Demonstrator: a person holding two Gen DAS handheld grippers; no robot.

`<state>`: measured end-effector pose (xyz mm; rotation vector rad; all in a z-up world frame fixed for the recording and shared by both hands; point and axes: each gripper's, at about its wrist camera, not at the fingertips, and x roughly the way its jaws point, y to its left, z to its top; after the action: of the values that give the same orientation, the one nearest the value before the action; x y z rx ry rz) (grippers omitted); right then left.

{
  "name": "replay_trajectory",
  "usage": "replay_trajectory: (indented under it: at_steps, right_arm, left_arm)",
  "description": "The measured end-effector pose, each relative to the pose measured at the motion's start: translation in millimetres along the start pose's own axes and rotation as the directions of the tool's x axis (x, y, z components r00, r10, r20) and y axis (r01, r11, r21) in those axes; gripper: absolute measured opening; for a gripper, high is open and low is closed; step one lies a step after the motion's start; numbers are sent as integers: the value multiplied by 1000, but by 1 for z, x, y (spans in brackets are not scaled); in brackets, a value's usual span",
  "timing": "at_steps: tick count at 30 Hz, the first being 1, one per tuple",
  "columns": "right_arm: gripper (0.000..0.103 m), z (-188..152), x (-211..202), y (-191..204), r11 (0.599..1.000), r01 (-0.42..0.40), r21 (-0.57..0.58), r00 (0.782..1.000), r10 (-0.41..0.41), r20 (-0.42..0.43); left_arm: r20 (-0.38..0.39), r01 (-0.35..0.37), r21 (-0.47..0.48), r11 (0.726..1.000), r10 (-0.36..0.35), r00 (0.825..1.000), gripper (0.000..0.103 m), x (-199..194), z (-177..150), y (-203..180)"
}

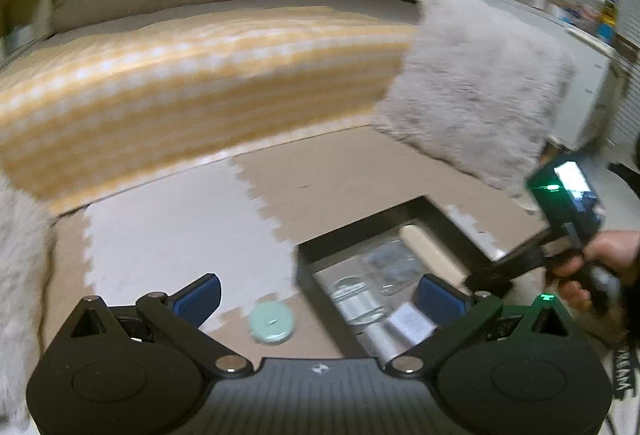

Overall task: Organize rigid objects
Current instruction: 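Move the left tool back over the white box and tape measure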

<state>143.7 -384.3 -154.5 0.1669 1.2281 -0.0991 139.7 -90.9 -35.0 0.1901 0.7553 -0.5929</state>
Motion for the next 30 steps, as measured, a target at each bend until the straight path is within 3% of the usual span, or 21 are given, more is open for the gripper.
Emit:
replay_trajectory:
  at_steps: [11,16,23,30]
  right_arm:
    - [12,0,0,0,1000,2,-3,1000,-2,0]
    - [12,0,0,0,1000,1,-2,1000,-1,1]
    - [12,0,0,0,1000,3,-5,1000,-3,0]
    - [12,1,0,-1,1000,4,-6,1000,-4,0]
  left_arm:
    - [-83,-112,-17,994,110,990,103,11,-40,52]
    - [-166,-119,52,992,126,978,103,29,-59,64]
    - [-294,-37,204,978,97,951,103,55,-85,63]
    - [-359,16,328,945,109,927,103,70,-99,56]
